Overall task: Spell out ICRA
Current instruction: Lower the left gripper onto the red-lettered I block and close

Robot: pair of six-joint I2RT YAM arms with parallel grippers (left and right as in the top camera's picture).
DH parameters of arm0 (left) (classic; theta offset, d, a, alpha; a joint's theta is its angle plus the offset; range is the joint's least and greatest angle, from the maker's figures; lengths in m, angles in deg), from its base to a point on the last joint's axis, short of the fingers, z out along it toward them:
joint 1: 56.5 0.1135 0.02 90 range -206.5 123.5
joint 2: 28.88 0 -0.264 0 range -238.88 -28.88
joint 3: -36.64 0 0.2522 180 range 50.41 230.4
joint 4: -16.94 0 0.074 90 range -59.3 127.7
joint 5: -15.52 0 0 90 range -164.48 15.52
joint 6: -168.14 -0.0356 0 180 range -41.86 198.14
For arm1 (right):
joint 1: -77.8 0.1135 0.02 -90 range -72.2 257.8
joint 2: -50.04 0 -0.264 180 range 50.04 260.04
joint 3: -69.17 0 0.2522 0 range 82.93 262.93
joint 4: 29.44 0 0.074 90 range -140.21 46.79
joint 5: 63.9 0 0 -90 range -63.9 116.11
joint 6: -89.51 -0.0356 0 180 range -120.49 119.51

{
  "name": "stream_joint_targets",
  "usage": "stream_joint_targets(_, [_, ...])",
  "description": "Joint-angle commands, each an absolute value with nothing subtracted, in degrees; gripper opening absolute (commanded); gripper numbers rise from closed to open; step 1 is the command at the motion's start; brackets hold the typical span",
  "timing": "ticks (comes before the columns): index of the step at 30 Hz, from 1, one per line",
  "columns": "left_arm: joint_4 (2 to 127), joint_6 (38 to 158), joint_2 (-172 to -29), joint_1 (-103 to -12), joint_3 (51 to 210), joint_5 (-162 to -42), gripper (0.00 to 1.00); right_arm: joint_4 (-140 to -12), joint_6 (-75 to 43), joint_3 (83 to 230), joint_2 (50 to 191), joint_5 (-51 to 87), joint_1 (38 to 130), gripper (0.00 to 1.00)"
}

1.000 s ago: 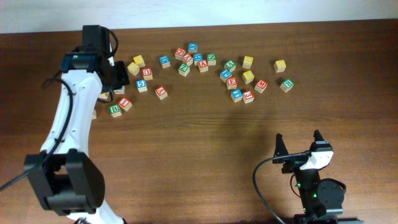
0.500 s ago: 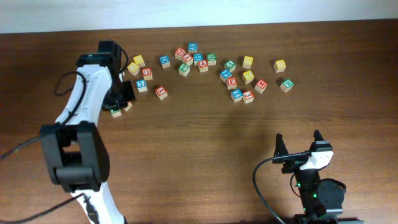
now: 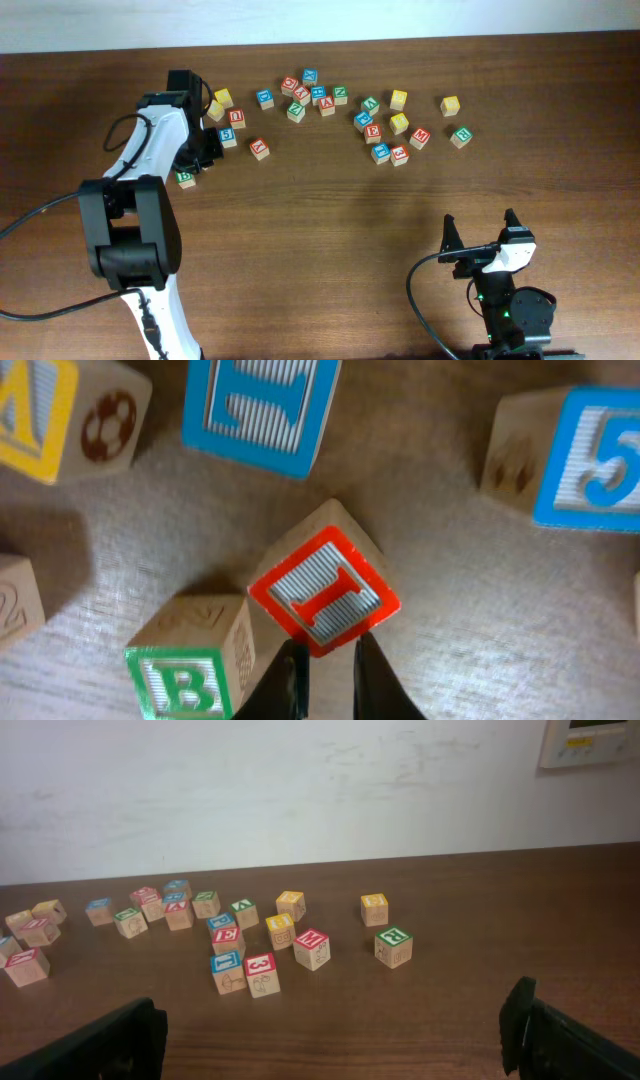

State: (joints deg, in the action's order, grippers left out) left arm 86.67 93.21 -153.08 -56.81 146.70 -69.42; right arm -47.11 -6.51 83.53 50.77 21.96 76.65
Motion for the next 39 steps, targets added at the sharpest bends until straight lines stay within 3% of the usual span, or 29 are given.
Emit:
stream_joint_targets(1, [83.5, 94.0, -154.6, -56.9, 146.7, -68.6, 0.14, -47.5, -6.7, 83.2, 50.5, 22.1, 76.3, 0.98])
stream_joint_targets(7, [81.7, 94.0, -154.6, -56.8, 146.7, -68.6, 0.19, -47.5, -6.7, 83.2, 50.5, 22.1, 76.3, 0.98])
stream_joint_targets(9, [81.3, 94.0, -154.6, -56.8, 146.7, -68.6, 0.31, -47.5, -6.7, 83.2, 50.5, 22.1, 76.3, 0.98])
stream_joint_targets(11, [80.7, 94.0, -154.6, -56.8, 146.7, -68.6, 0.52, -47.5, -6.7, 83.2, 50.5, 22.1, 76.3, 0.98])
stream_joint_targets(13, [80.3, 94.0, -154.6, -56.8, 146.7, -68.6, 0.54, -47.5, -6.7, 83.2, 50.5, 22.1, 76.3, 0.98])
stream_joint_targets(22, [77.7, 94.0, -154.6, -56.8, 146.7, -68.6, 0.46, -47.5, -6.7, 83.2, 50.5, 22.1, 76.3, 0.98])
stream_joint_targets(29, [77.2, 95.5, -154.6, -56.8, 146.7, -68.6, 0.47, -47.5, -6.7, 83.2, 50.5, 22.1, 76.3, 0.98])
stream_joint_targets(32, [77.4, 98.7, -154.6, -56.8, 146.7, -67.8, 0.55, -47.5, -6.7, 83.2, 50.5, 22.1, 76.3, 0.98])
stream_joint_targets(36, [77.2, 101.8, -154.6, -56.8, 146.7, -66.9, 0.51, -47.5, -6.7, 83.2, 50.5, 22.1, 76.3, 0.98])
stream_joint_targets(39, [77.2, 101.7, -154.6, -56.8, 146.7, -66.9, 0.43, -47.5, -6.7, 83.2, 50.5, 22.1, 76.3, 0.98])
